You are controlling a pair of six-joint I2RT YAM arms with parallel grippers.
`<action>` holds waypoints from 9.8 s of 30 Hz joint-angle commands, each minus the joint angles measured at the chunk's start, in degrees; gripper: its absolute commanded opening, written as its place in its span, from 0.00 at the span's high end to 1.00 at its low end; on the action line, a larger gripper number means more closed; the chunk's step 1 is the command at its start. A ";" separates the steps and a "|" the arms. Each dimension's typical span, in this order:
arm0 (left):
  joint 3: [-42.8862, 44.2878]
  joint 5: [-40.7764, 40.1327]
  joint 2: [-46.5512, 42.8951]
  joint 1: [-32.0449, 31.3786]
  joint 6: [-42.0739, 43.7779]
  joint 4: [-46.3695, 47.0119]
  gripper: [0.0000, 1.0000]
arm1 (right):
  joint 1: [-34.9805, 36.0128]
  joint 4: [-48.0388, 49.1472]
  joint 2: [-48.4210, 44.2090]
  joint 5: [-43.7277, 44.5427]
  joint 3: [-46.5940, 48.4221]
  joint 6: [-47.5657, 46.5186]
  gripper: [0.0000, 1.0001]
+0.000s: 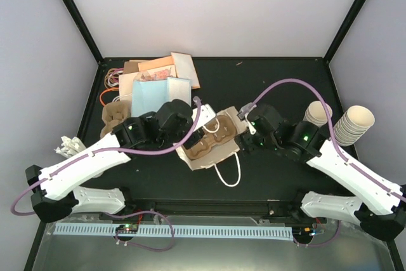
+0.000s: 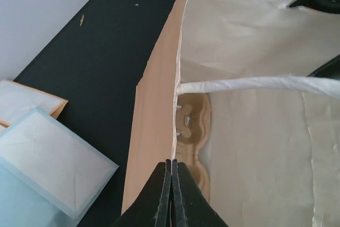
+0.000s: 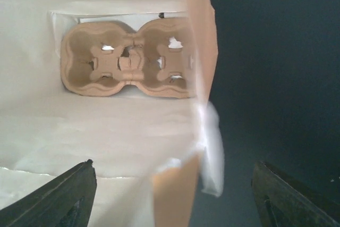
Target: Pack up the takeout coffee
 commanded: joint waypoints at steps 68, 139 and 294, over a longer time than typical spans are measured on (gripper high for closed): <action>32.35 17.79 28.62 17.68 -32.47 -7.79 0.35 | -26.50 -1.66 -0.44 -6.36 19.61 17.01 0.00; -0.98 12.40 -14.37 21.37 -27.60 -9.01 0.14 | -26.46 -7.83 -1.17 3.56 8.56 20.59 0.00; -8.05 20.40 -12.30 22.03 -26.38 2.87 0.12 | -51.90 1.87 29.65 12.58 12.82 9.45 0.99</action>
